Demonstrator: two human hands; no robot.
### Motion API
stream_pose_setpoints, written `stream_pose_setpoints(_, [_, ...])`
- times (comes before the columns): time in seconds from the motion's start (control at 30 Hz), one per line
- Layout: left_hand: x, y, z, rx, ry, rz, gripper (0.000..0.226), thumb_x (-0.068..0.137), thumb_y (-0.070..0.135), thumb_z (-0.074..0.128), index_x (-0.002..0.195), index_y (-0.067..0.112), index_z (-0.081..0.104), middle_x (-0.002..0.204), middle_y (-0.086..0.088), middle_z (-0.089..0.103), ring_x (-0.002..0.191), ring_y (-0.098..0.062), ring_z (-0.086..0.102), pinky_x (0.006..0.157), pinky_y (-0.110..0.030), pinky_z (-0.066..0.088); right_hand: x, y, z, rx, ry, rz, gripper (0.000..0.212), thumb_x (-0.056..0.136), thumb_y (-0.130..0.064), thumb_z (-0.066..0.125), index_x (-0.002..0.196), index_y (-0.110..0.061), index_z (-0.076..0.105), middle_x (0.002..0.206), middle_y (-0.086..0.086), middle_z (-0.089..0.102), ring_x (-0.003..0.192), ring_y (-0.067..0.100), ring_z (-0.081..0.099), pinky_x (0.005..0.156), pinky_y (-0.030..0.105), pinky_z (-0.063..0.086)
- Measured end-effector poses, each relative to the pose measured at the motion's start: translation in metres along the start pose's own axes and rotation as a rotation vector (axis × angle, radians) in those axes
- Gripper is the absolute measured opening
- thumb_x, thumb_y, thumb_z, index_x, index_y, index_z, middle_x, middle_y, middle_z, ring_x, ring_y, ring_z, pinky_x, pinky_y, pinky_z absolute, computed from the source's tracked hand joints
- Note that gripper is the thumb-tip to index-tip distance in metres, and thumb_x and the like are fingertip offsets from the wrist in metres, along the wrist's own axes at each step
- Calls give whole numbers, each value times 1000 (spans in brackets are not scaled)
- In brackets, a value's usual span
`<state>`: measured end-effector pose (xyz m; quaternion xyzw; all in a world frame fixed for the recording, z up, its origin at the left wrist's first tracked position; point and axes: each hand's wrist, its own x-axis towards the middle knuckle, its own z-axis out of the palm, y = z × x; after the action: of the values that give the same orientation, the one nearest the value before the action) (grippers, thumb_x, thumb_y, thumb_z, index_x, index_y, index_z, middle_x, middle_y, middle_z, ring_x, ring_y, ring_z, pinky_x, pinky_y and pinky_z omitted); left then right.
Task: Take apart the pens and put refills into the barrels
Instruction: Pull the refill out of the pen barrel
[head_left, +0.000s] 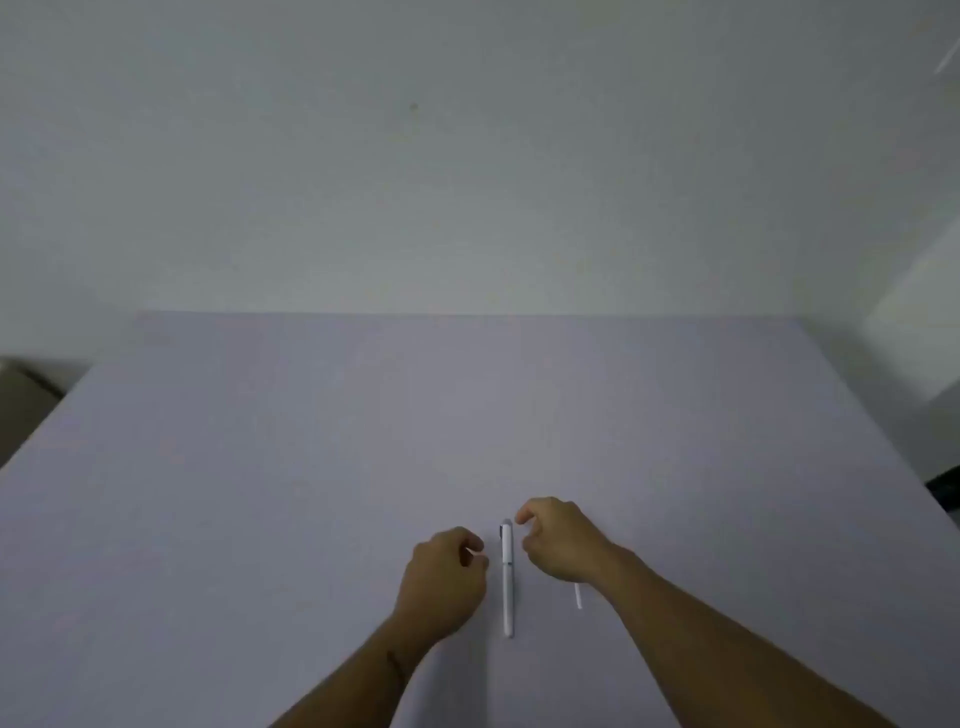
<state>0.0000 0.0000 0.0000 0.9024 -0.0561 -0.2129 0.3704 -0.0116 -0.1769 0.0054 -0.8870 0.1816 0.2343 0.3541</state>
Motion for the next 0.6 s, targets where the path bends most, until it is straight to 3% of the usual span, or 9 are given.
stream_pose_setpoints(0.13, [5,0,29,29,-82,-70,23,87,32,62,107,21,67,75,10,64,69,-9,63,69,-24,54,7,14,3,19,-34,26,46,91,-11,51,136,-19,56,131,8,61,111,22,62,87,28,52])
stream_pose_setpoints(0.27, [10,7,45,114,-103,-125,27,82,42,66,97,20,61,87,2,66,78,-17,63,67,-30,52,10,24,6,41,-33,41,46,91,-7,52,136,-17,57,129,8,64,114,22,62,95,30,52])
stream_pose_setpoints(0.37, [9,9,56,211,-97,-134,31,80,47,65,90,19,54,85,2,62,75,-19,58,58,-29,42,11,35,11,67,-45,74,46,91,-6,53,135,-17,58,124,8,66,108,22,64,87,29,54])
stream_pose_setpoints(0.6, [16,9,58,226,-68,-141,6,84,25,53,82,19,54,86,-1,62,70,-17,56,57,-27,44,12,42,15,166,-46,134,45,91,-14,54,136,-19,56,126,9,65,105,22,66,84,31,57])
